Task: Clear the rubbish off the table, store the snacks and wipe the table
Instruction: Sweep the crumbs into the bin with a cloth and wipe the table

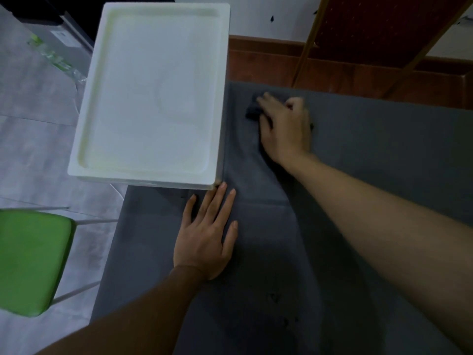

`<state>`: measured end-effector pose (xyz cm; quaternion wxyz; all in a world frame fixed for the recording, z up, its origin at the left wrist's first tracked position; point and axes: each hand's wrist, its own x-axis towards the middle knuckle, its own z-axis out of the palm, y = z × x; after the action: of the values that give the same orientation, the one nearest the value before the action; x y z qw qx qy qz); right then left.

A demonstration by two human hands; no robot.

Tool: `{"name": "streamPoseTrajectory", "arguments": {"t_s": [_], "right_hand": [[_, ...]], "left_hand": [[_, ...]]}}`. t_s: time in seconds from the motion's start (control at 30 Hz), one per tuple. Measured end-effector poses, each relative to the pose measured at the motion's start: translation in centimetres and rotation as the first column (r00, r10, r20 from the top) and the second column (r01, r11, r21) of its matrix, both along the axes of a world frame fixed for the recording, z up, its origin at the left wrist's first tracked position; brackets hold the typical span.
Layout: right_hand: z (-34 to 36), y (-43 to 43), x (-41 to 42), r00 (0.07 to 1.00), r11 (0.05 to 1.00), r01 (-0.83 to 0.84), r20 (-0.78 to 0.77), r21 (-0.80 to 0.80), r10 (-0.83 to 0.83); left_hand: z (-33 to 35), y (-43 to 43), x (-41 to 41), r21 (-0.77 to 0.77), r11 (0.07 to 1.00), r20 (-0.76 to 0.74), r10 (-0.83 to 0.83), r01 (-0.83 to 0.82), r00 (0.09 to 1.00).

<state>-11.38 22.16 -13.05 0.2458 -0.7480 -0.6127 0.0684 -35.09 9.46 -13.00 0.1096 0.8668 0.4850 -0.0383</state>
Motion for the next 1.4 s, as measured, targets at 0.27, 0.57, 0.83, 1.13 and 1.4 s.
{"name": "streamPoseTrajectory", "arguments": {"t_s": [0.27,0.57,0.83,1.13,1.4], "right_hand": [[-0.9,-5.4,3.5,0.883,0.895,-0.445,0.182,0.028,0.433],[-0.9,-8.7,-0.2,0.985,0.983,-0.173,-0.017,0.064,0.174],[-0.3,-8.7,3.7,0.996,0.999,-0.042,0.073,0.001,0.042],[-0.5,-20.1,-1.8,0.929,0.932,-0.363,0.085,0.026,0.359],[-0.3,-21.5,-5.8,0.999,1.0,0.026,-0.027,-0.009,-0.026]], "left_hand": [[0.1,0.1,0.0,0.0,1.0,0.01,-0.004,0.004,1.0],[-0.1,0.1,0.0,0.001,1.0,-0.01,-0.003,0.003,1.0],[-0.1,0.0,-0.1,0.019,1.0,0.022,-0.001,0.001,1.0],[-0.2,-0.2,0.2,0.093,0.995,0.131,0.008,-0.02,0.991],[0.5,-1.0,-1.3,-0.109,0.978,0.518,0.207,-0.175,0.83]]}}
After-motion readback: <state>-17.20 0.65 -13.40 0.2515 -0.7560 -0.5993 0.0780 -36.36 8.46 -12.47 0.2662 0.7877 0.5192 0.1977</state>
